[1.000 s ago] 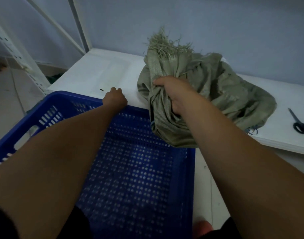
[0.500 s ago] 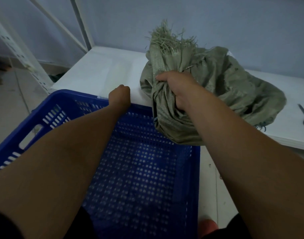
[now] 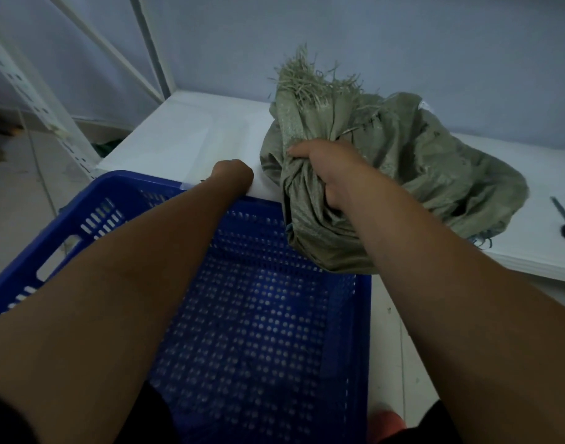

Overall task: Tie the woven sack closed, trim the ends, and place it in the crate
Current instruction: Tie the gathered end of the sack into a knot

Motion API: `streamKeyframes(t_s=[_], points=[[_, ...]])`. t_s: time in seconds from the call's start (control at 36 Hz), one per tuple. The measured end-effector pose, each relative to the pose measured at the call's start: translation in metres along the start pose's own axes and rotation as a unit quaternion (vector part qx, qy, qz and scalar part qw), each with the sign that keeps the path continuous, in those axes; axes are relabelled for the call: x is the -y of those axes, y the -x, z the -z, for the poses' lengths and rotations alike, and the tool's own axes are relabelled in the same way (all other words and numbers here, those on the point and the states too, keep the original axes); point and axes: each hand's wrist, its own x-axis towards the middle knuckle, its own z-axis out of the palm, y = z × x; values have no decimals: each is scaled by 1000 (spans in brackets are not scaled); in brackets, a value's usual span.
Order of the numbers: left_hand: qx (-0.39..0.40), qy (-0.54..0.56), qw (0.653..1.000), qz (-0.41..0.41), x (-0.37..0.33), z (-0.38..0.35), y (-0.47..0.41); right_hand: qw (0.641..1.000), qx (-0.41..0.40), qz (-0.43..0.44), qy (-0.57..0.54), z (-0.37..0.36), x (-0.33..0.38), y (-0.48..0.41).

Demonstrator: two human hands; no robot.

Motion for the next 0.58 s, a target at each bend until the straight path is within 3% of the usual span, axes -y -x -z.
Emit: streamKeyframes(t_s=[0.28,0.58], points=[[88,-36,995,-26,-12,18,-5,1000,3,3,-9,-1,-3,-2],[125,-73,989,-30,-7,27,3,1000,9,7,3,-1,-4,-3]])
